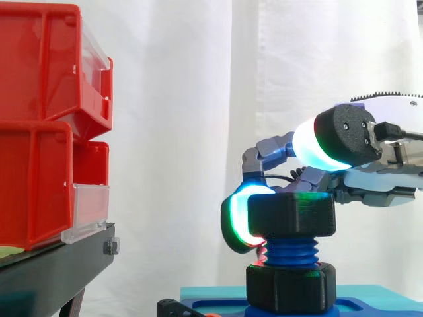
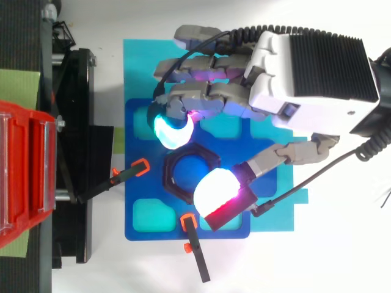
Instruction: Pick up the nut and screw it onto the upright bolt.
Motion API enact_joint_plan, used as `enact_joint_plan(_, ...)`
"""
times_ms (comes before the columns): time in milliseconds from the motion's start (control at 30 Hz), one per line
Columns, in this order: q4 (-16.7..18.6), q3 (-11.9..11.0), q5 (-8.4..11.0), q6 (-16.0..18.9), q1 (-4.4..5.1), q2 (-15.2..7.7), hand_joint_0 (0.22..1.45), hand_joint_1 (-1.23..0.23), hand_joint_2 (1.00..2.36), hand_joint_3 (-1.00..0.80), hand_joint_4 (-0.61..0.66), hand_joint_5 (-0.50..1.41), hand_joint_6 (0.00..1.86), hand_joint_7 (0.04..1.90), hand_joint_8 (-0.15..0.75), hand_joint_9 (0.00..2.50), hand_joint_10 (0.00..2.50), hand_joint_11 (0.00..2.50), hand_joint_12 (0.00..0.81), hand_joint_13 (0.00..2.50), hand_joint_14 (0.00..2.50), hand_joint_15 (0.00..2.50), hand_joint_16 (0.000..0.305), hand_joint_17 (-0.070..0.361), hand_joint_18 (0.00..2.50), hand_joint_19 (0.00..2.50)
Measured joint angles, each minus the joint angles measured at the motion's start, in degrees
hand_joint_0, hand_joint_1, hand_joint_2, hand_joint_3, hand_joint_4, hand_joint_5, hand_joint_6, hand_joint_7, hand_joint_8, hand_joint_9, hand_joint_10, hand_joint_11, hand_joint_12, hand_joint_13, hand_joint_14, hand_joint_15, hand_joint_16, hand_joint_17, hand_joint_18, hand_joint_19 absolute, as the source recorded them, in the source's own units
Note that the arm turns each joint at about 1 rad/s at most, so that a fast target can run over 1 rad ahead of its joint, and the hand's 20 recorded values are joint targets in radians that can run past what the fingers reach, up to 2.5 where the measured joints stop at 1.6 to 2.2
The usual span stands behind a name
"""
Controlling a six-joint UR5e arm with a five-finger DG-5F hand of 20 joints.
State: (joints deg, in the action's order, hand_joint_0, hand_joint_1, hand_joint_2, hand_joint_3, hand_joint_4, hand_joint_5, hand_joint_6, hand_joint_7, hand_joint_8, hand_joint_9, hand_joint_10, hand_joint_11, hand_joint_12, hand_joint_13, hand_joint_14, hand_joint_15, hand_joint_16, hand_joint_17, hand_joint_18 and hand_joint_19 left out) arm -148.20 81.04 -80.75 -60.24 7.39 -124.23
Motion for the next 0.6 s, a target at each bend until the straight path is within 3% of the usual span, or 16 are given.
enact_joint_plan(200,-0.12,-0.24,-1.47,-0.04,-1.21,0.03,0.51,-0.32,1.00,-0.50,0.04,0.10,0.54,1.35,0.186,1.62,0.00,0.00,0.165,0.93,0.00,0.00,0.018,0.040,0.66,0.00)
enact_joint_plan(333,-0.27,-0.49,-2.51,-0.10,-2.01,0.04,0.50,-0.33,1.00,-0.50,0.03,0.10,0.54,1.35,0.214,1.87,0.00,0.11,0.127,1.18,0.00,0.00,0.013,0.029,0.87,0.12)
enact_joint_plan(500,-0.17,-0.65,-3.00,-0.22,-2.58,0.03,0.50,-0.33,1.00,-0.50,-0.01,0.10,0.54,1.36,0.249,1.88,0.00,0.10,0.140,1.21,0.00,0.00,0.012,0.028,0.89,0.10)
enact_joint_plan(533,-0.12,-0.65,-3.07,-0.26,-2.65,0.03,0.50,-0.33,1.00,-0.50,0.00,0.10,0.50,1.42,0.251,1.83,0.00,0.10,0.149,1.17,0.00,0.00,0.015,0.033,0.83,0.09)
enact_joint_plan(600,-0.07,-0.72,-3.28,-0.34,-2.79,0.04,0.50,-0.32,1.00,-0.50,0.05,0.07,0.50,1.33,0.249,1.69,0.00,0.10,0.182,1.07,0.00,0.00,0.018,0.041,0.72,0.07)
